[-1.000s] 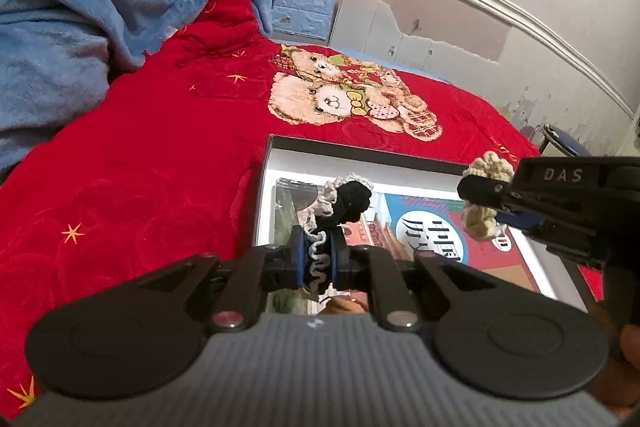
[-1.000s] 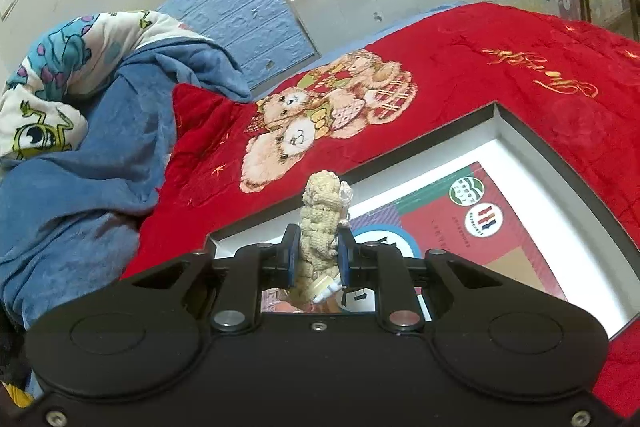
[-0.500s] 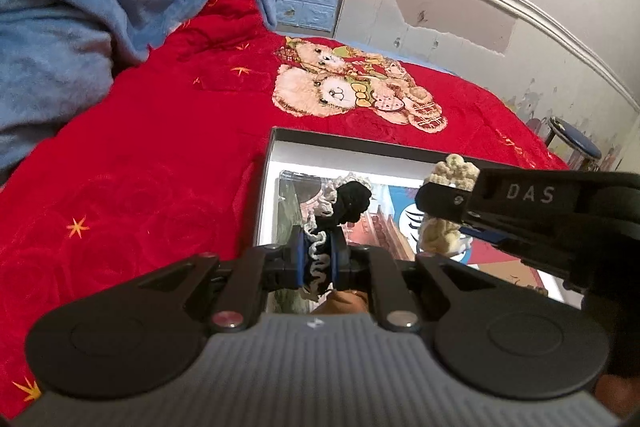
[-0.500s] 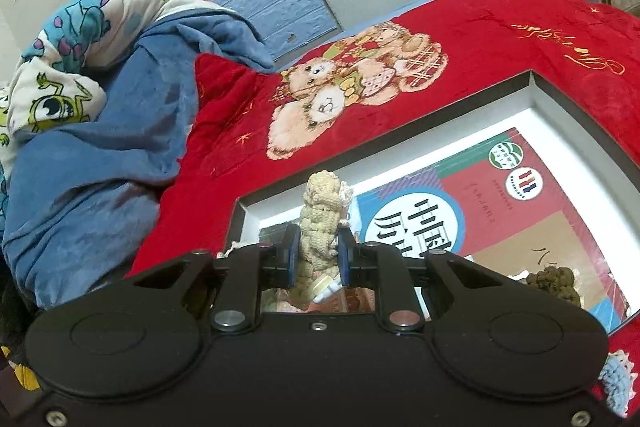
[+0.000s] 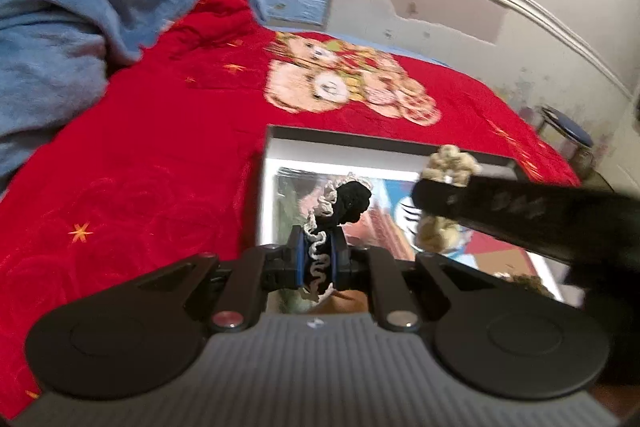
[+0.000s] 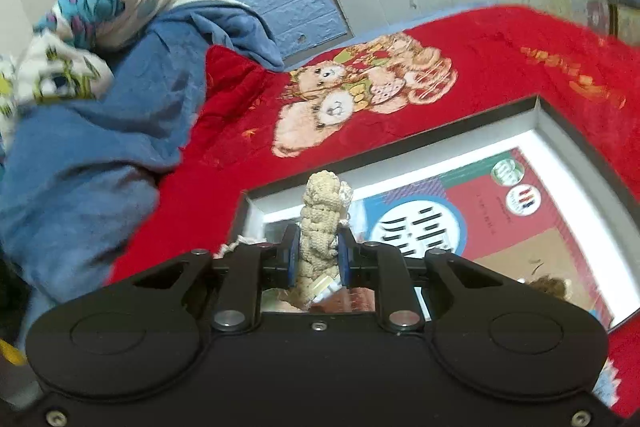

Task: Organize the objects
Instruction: 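Carry the cream scrunchie over the box with the right gripper while the left gripper carries its scrunchie there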

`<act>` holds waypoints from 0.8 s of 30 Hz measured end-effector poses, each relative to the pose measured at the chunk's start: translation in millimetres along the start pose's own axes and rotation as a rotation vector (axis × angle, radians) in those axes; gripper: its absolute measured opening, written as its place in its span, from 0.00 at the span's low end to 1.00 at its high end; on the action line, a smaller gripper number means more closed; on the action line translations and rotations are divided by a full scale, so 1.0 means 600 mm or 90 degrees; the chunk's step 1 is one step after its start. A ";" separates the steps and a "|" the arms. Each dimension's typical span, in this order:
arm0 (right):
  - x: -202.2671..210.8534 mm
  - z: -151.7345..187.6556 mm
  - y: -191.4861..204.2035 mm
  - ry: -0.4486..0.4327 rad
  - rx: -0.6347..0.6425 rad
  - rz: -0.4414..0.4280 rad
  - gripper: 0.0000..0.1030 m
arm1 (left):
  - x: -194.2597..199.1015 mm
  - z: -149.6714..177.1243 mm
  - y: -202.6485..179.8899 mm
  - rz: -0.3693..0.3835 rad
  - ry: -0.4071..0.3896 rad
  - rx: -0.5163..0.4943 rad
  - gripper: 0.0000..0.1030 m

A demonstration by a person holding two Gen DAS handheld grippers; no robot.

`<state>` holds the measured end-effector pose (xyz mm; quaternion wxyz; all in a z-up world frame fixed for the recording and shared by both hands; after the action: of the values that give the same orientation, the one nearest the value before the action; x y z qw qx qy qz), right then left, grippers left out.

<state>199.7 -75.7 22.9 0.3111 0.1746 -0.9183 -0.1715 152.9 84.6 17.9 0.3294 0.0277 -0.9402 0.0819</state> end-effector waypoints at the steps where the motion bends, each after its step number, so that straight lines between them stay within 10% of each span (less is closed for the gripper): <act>1: -0.002 0.004 0.003 0.000 0.009 0.008 0.19 | 0.002 0.000 0.002 0.010 -0.005 -0.006 0.15; 24: -0.032 0.016 -0.016 0.057 -0.024 0.009 0.19 | -0.027 0.015 -0.010 -0.015 0.025 -0.020 0.15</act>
<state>209.7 -74.2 1.7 0.3563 0.1694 -0.9013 -0.1789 160.5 77.1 1.8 0.3494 0.0321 -0.9343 0.0638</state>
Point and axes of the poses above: each gripper's, at about its wrist camera, not at the fingertips, and x roughly against the way its jaws point, y to its left, z to its underside, the point moved 1 cm from there along -x, roughly the way its jaws point, and after that the axes turned 5 degrees about -z, right-handed, at the moved point
